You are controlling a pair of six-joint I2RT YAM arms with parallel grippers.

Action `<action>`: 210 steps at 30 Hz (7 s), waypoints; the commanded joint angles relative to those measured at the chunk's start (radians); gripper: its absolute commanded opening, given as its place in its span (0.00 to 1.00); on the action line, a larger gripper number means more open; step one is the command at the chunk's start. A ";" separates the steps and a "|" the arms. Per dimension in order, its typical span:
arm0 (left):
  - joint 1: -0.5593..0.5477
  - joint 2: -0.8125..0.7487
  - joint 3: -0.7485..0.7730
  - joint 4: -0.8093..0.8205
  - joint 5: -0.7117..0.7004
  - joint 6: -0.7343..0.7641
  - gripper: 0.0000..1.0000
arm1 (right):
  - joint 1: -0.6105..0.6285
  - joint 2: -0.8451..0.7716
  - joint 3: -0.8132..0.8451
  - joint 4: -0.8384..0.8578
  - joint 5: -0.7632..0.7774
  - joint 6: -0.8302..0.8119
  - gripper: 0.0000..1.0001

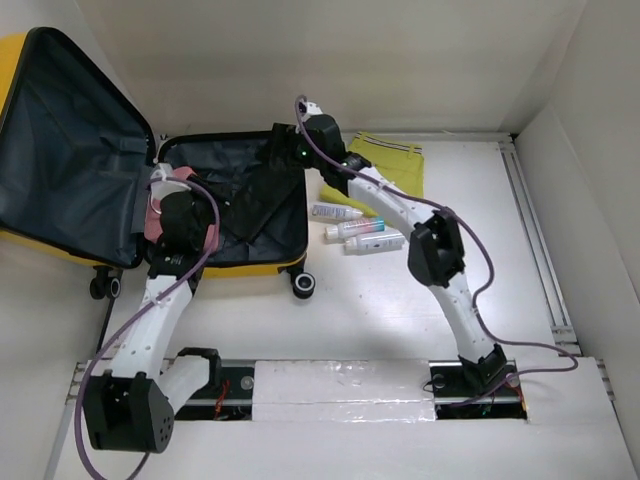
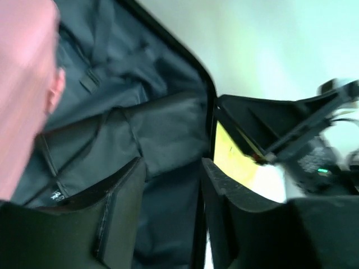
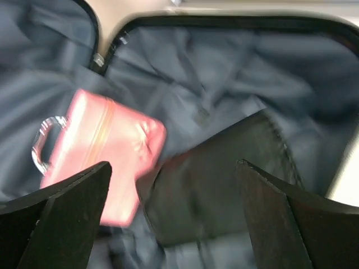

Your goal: Pack the luggage

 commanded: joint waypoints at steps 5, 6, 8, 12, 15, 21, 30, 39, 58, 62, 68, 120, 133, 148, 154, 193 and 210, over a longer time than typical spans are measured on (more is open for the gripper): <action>-0.227 0.100 0.135 0.066 -0.121 0.114 0.46 | -0.040 -0.482 -0.359 0.151 0.143 -0.115 0.99; -0.258 0.111 0.147 0.066 -0.150 0.126 0.46 | -0.051 -0.563 -0.399 0.142 0.132 -0.132 0.99; -0.388 0.151 0.189 0.066 -0.264 0.189 0.49 | -0.071 -0.660 -0.494 0.142 0.175 -0.171 0.86; -0.598 0.266 0.239 0.042 -0.341 0.370 0.51 | -0.092 -0.948 -0.927 0.185 0.282 -0.190 0.00; -0.675 0.349 0.217 0.104 -0.232 0.467 0.52 | -0.126 -1.174 -1.223 0.200 0.380 -0.162 0.00; -0.727 0.552 0.328 0.129 -0.010 0.634 0.70 | -0.266 -1.504 -1.553 0.168 0.372 -0.112 0.02; -0.777 0.852 0.565 0.042 0.040 0.798 0.71 | -0.396 -1.608 -1.746 0.156 0.221 -0.055 0.55; -0.777 1.001 0.631 0.003 0.129 0.834 0.67 | -0.436 -1.653 -1.783 0.145 0.211 -0.055 0.56; -0.833 1.075 0.574 -0.046 0.205 0.843 0.58 | -0.454 -1.644 -1.772 0.145 0.200 -0.064 0.56; -0.870 1.075 0.553 -0.058 0.149 0.834 0.59 | -0.454 -1.644 -1.751 0.154 0.180 -0.064 0.56; -0.870 1.007 0.493 -0.002 0.121 0.780 0.35 | -0.454 -1.653 -1.740 0.154 0.180 -0.064 0.61; -0.411 0.128 0.118 -0.024 -0.367 0.224 0.72 | -0.405 -1.630 -1.798 0.237 0.126 -0.083 0.53; -0.772 0.855 0.629 -0.103 -0.132 0.714 0.73 | -0.405 -1.653 -1.817 0.218 0.215 -0.073 0.44; -0.731 1.087 0.711 -0.136 0.000 0.801 0.73 | -0.415 -1.653 -1.817 0.218 0.197 -0.073 0.60; -0.766 1.078 0.605 -0.113 0.012 0.801 0.68 | -0.415 -1.653 -1.817 0.218 0.197 -0.064 0.60; -0.177 0.801 0.612 -0.204 -0.398 0.226 0.65 | -0.424 -1.693 -1.817 0.218 0.149 -0.064 0.60; -0.683 0.758 0.667 -0.144 -0.397 0.390 0.76 | -0.424 -1.665 -1.817 0.218 0.140 -0.073 0.09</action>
